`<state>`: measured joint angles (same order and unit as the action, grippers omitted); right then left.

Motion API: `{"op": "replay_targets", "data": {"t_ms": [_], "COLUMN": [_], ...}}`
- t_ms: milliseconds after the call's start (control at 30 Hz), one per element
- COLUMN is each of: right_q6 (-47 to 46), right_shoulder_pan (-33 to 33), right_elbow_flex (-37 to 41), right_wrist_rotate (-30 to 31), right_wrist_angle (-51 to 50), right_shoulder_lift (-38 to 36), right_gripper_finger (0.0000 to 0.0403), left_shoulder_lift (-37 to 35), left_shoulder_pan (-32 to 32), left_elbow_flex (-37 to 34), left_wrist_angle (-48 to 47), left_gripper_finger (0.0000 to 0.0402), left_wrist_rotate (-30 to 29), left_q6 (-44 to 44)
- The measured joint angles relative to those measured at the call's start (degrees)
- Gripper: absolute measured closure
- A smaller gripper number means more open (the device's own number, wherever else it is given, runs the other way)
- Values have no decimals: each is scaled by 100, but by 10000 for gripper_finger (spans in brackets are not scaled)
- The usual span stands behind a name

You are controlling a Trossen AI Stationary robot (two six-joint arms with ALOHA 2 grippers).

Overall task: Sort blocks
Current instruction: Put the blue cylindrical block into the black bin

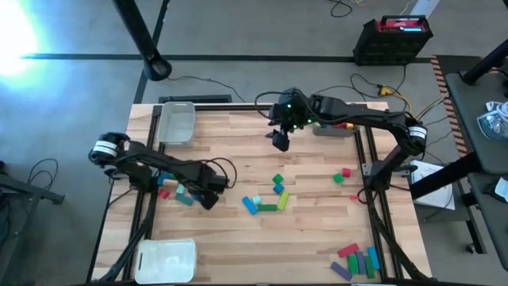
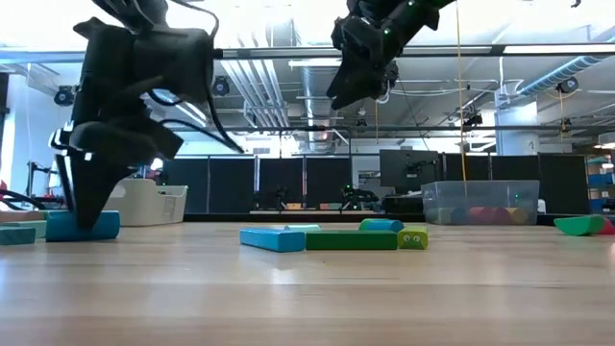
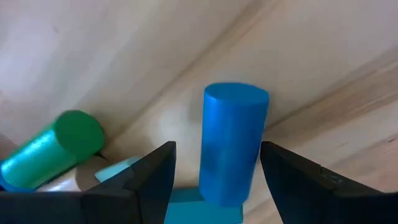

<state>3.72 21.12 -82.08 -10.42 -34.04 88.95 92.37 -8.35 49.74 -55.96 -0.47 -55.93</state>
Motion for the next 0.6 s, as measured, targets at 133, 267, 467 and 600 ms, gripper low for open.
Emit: {"op": "replay_targets", "data": {"t_ms": [133, 267, 467, 600], "right_q6": [-373, -749, -909, -1120], "right_shoulder_pan": [-219, -509, -963, -1071], "right_elbow_flex": [0, 0, 0, 0], "right_wrist_rotate": [7, 162, 553, 554], "right_wrist_angle": [-6, -11, -2, -13], "right_shoulder_lift": [-3, 2, 2, 2], "right_gripper_finger": [170, 176, 180, 170], "left_shoulder_lift": [162, 256, 264, 127], "left_shoulder_pan": [-127, -201, -219, -222], "left_elbow_flex": [-19, -115, -163, -191], "left_wrist_angle": [8, 158, 308, 372], "left_gripper_finger": [182, 196, 268, 287], "left_wrist_rotate": [96, 144, 31, -28], "left_q6": [15, -4, 111, 329]}}
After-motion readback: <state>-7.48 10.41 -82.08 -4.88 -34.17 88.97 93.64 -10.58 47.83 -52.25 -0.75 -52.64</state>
